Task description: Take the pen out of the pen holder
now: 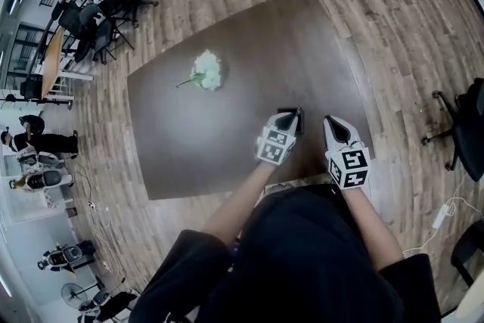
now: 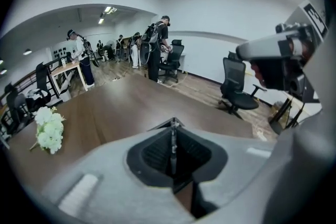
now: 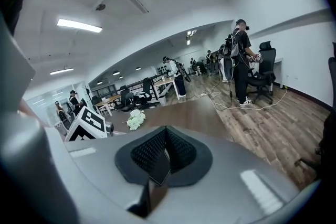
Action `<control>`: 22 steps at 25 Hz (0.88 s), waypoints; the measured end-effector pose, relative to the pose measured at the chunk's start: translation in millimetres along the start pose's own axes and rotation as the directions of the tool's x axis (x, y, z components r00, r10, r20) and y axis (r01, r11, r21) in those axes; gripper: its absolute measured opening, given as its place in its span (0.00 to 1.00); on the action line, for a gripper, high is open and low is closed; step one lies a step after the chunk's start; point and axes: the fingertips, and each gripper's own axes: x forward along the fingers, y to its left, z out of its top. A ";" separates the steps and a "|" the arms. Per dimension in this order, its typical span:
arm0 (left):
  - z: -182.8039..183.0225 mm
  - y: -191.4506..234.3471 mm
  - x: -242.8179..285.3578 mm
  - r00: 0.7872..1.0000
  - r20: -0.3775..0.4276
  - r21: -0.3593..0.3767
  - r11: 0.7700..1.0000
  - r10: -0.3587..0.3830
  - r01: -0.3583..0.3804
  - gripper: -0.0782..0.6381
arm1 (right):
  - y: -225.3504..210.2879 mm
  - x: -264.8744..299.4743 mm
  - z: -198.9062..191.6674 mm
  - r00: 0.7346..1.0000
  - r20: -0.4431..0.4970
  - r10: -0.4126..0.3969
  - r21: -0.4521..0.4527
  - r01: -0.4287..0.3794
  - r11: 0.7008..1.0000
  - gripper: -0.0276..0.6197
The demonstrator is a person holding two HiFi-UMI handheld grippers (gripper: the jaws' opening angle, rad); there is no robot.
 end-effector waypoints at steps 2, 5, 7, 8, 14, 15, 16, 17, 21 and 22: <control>-2.0 0.3 5.6 0.999 -0.040 0.022 1.000 0.000 0.000 0.16 | -3.7 4.7 3.1 1.000 0.000 0.009 -0.004 -0.009 1.000 0.05; 1.5 0.4 10.1 0.996 -0.084 0.034 0.999 -0.002 0.005 0.16 | -9.2 10.5 7.9 1.000 -0.001 0.017 -0.005 -0.017 1.000 0.05; 3.5 2.0 12.9 0.995 -0.098 0.037 0.999 0.004 0.000 0.16 | -12.9 13.6 8.7 1.000 -0.005 0.020 -0.003 -0.020 1.000 0.05; 3.1 2.1 13.9 0.994 -0.106 0.039 0.999 0.004 0.000 0.17 | -13.8 14.4 7.9 1.000 -0.008 0.021 0.000 -0.021 1.000 0.05; -1.8 3.2 17.4 0.991 -0.132 0.042 0.999 0.009 -0.004 0.19 | -11.2 16.1 2.6 0.999 -0.026 0.032 -0.006 -0.032 0.999 0.05; -2.1 3.3 19.2 0.990 -0.139 0.047 0.999 0.011 -0.005 0.19 | -11.9 17.9 1.0 0.999 -0.027 0.031 -0.004 -0.031 1.000 0.05; -3.2 3.2 20.3 0.989 -0.148 0.050 0.999 0.014 -0.006 0.19 | -12.2 19.6 -1.0 0.999 -0.029 0.029 -0.002 -0.029 1.000 0.05; -4.8 3.4 20.8 0.988 -0.157 0.049 0.999 0.016 -0.009 0.20 | -11.8 21.1 -2.5 0.999 -0.029 0.028 0.000 -0.028 1.000 0.05; -10.6 2.9 21.6 0.982 -0.186 0.027 1.000 0.017 -0.012 0.20 | -9.7 21.6 0.8 0.999 -0.019 0.028 -0.001 -0.028 1.000 0.05; -10.3 2.4 22.0 0.982 -0.188 0.023 1.000 0.013 -0.009 0.20 | -10.7 21.9 2.3 0.999 -0.016 0.028 -0.004 -0.028 1.000 0.05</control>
